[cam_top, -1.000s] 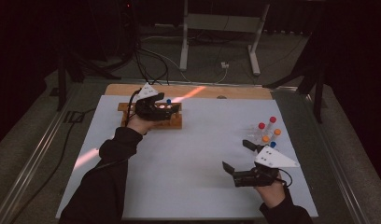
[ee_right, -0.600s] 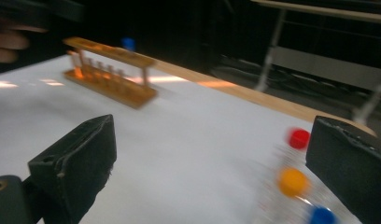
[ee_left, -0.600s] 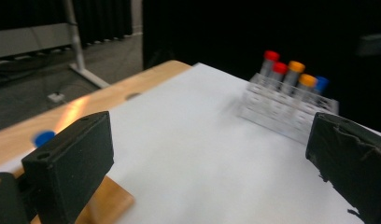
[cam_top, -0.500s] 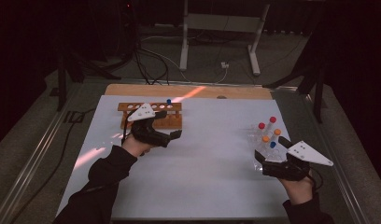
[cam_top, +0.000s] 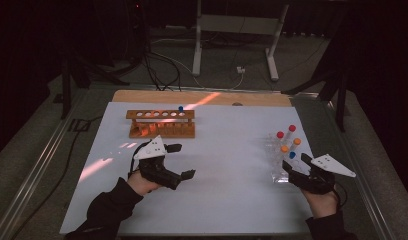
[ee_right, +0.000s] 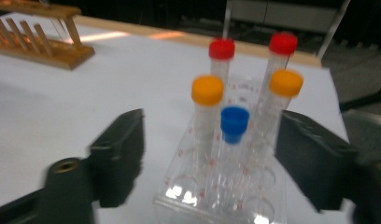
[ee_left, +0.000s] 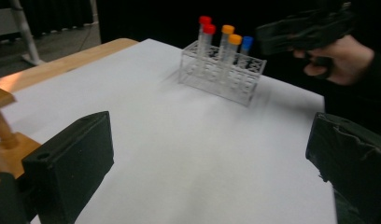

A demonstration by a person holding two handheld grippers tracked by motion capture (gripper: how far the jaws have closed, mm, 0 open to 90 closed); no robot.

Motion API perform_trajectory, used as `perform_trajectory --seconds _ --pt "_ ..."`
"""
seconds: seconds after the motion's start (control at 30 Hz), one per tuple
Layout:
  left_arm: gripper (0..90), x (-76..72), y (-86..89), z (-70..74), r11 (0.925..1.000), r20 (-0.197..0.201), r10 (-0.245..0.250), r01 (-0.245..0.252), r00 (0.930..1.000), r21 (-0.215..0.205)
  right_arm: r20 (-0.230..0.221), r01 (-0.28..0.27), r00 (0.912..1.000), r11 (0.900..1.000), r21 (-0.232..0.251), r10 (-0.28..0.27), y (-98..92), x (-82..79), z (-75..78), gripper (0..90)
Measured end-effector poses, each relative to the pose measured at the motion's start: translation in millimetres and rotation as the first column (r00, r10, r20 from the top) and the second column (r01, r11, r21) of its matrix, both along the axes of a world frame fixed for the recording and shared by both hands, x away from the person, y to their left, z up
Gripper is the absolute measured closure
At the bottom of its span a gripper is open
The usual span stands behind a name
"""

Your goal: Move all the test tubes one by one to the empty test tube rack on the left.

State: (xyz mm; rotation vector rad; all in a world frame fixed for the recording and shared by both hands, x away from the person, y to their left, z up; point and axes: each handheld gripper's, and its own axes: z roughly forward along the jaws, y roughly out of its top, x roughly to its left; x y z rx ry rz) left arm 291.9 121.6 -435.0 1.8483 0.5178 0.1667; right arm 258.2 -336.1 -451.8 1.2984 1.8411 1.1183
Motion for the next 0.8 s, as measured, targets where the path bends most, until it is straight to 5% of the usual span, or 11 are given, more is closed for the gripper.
perform_trajectory --seconds 0.57,0.8 --pt "1.9 -9.8 -0.5 -13.1 0.9999 -0.006 -0.008 0.008 0.9999 0.014 -0.084 0.021 0.9961 0.998 -0.052 -0.025 -2.9 17.0 -19.2 73.8" --pt "1.9 -8.8 0.8 -14.2 0.9999 -0.004 -0.003 0.003 1.0 0.017 -0.091 0.03 0.9952 0.998 -0.05 -0.034 -2.9 17.3 -17.4 76.9"
